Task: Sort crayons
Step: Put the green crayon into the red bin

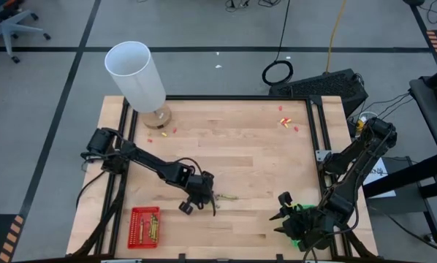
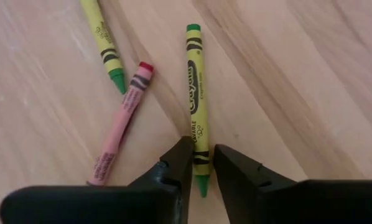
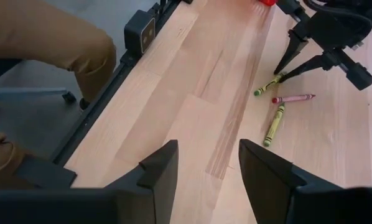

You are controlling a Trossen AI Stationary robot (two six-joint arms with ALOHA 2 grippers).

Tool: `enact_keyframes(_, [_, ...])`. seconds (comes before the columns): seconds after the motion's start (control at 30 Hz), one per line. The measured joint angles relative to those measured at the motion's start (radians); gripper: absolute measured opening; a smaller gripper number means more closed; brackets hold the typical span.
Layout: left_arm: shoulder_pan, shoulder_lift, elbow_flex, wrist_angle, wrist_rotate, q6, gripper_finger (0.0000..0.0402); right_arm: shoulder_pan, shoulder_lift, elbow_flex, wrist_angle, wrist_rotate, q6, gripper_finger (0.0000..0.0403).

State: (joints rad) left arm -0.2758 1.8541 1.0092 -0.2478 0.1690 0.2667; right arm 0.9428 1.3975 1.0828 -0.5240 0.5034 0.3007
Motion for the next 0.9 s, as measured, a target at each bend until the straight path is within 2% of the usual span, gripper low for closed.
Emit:
enact_keyframes(0.33, [-0.002, 0.025, 0.002, 0.011, 0.005, -0.125, 0.0009, 0.0, 0.0, 0.0, 0.001, -0.001, 0.04, 0.0153])
enact_keyframes(0.6, [-0.007, -0.005, 0.0, 0.008, -0.004, -0.206, 0.0004, 0.0, 0.0, 0.0, 0.001, -0.002, 0.046, 0.0153])
enact_keyframes(0.9, [-0.037, -0.079, -0.003, -0.006, -0.049, -0.212, 0.0003, 0.0, 0.0, 0.0, 0.001, 0.0, 0.046, 0.0153])
